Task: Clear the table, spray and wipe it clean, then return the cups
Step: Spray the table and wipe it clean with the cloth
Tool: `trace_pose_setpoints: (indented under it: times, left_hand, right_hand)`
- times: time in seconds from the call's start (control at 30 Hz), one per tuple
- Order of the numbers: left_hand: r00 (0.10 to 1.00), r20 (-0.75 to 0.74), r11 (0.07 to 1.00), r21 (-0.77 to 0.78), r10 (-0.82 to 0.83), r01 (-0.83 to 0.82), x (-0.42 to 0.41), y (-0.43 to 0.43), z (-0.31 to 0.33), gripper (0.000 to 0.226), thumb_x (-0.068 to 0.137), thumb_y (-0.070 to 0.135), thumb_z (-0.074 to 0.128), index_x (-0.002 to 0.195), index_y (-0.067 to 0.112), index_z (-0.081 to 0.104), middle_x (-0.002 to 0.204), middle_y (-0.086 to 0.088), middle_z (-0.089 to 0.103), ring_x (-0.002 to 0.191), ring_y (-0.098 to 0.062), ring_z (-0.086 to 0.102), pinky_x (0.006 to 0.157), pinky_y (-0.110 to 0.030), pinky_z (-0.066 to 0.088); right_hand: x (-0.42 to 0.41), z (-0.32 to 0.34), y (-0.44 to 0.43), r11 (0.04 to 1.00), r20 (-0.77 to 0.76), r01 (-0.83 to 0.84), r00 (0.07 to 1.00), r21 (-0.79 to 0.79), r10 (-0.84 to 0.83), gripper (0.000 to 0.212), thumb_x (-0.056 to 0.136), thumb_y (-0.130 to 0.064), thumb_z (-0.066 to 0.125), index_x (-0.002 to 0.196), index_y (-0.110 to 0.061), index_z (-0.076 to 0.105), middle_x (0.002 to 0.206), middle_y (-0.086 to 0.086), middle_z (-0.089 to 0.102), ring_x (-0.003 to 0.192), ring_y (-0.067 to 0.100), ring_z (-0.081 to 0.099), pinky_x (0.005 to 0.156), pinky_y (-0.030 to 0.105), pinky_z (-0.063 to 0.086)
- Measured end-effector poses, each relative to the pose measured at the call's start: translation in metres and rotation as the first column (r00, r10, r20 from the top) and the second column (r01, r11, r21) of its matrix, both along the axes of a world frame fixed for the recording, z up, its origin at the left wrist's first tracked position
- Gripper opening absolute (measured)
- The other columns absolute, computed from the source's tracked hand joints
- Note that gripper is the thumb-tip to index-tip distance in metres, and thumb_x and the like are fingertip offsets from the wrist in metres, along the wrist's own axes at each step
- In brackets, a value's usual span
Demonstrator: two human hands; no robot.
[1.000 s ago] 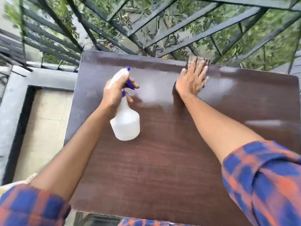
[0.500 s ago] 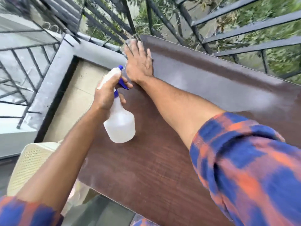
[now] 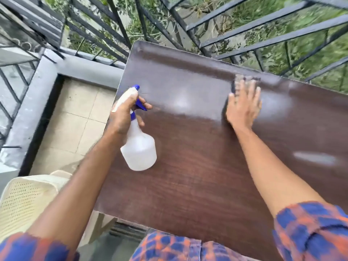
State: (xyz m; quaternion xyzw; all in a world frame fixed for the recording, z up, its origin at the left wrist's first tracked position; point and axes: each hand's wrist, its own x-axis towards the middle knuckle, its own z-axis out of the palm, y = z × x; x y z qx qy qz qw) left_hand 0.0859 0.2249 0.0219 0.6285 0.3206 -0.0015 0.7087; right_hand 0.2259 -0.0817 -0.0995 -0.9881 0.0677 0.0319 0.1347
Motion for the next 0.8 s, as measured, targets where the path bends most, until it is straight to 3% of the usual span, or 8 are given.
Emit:
trace_pose_setpoints:
  times: [0.1,0.2,0.37,0.47,0.53,0.63,0.7,0.8]
  left_hand:
    - [0.998,-0.017,0.998,-0.002,-0.065,0.065,-0.010,-0.002,0.004,0.036,0.105,0.036,0.047,0.082,0.014,0.064,0.093,-0.012,0.073,0.047,-0.027,0.052,0.047,-0.028,0.042]
    - [0.997,-0.041,0.997,0.007,-0.072,0.073,-0.027,-0.001,0.005,0.036,0.104,0.039,0.048,0.082,0.015,0.064,0.098,-0.015,0.073,0.043,-0.027,0.049,0.048,-0.028,0.042]
    - [0.996,-0.086,0.997,0.067,-0.019,0.025,-0.066,0.010,0.010,0.037,0.103,0.041,0.049,0.087,0.012,0.064,0.102,-0.017,0.073,0.042,-0.027,0.047,0.052,-0.029,0.043]
    - [0.996,-0.078,0.995,0.100,0.037,-0.029,-0.092,0.015,0.012,0.034,0.102,0.039,0.050,0.087,0.014,0.067,0.093,-0.014,0.073,0.051,-0.029,0.048,0.054,-0.032,0.043]
    - [0.995,-0.045,0.994,0.069,0.088,-0.084,-0.106,0.013,0.016,0.029,0.102,0.033,0.052,0.084,0.020,0.071,0.086,-0.009,0.072,0.059,-0.028,0.055,0.059,-0.034,0.046]
    - [0.989,-0.040,0.990,0.040,0.140,-0.138,-0.125,0.007,0.018,0.036,0.104,0.028,0.052,0.076,0.025,0.074,0.078,-0.001,0.072,0.056,-0.019,0.061,0.062,-0.034,0.050]
    - [0.994,-0.059,0.992,0.096,0.088,-0.082,-0.138,0.002,0.017,0.036,0.103,0.036,0.051,0.075,0.024,0.071,0.085,-0.006,0.074,0.047,-0.025,0.053,0.054,-0.034,0.045]
    - [0.996,-0.083,0.994,0.108,0.043,-0.034,-0.155,-0.006,0.018,0.036,0.101,0.043,0.051,0.078,0.022,0.068,0.099,-0.014,0.076,0.044,-0.028,0.048,0.056,-0.034,0.042]
  right_hand:
    - [-0.027,0.001,-0.024,0.961,-0.025,0.274,0.962,0.037,-0.274,0.065,0.097,-0.046,0.045,0.158,-0.033,0.027,0.169,0.002,0.014,0.155,0.026,0.011,0.123,0.055,0.013]
    - [-0.041,0.007,0.024,0.931,-0.056,0.357,0.934,0.075,-0.353,0.066,0.099,-0.042,0.049,0.159,-0.030,0.026,0.170,0.002,0.011,0.156,0.027,0.008,0.123,0.057,0.009]
    - [-0.080,0.013,0.168,0.958,-0.091,-0.267,0.957,0.105,0.276,0.066,0.098,-0.039,0.047,0.159,-0.031,0.023,0.170,0.002,0.007,0.156,0.027,0.005,0.123,0.056,0.006]
    - [-0.136,0.015,0.233,0.674,-0.151,-0.724,0.657,0.148,0.739,0.063,0.099,-0.039,0.041,0.159,-0.033,0.023,0.170,-0.001,0.006,0.156,0.025,0.003,0.122,0.058,0.008]
    - [-0.179,0.009,0.244,0.477,-0.118,-0.868,0.463,0.137,0.878,0.057,0.097,-0.044,0.037,0.154,-0.037,0.036,0.168,-0.002,0.019,0.155,0.024,0.011,0.121,0.059,0.013]
    - [-0.209,-0.005,0.216,0.388,-0.045,-0.915,0.385,0.113,0.922,0.054,0.095,-0.043,0.048,0.148,-0.043,0.043,0.165,-0.008,0.028,0.154,0.020,0.017,0.122,0.056,0.014]
    - [-0.202,-0.005,0.175,0.452,-0.044,-0.884,0.450,0.118,0.892,0.059,0.095,-0.043,0.049,0.153,-0.042,0.036,0.167,-0.006,0.022,0.154,0.021,0.016,0.122,0.056,0.014]
    - [-0.169,-0.011,0.082,0.766,0.010,-0.638,0.769,0.074,0.639,0.058,0.092,-0.042,0.046,0.150,-0.031,0.046,0.163,0.006,0.033,0.149,0.031,0.031,0.115,0.062,0.027]
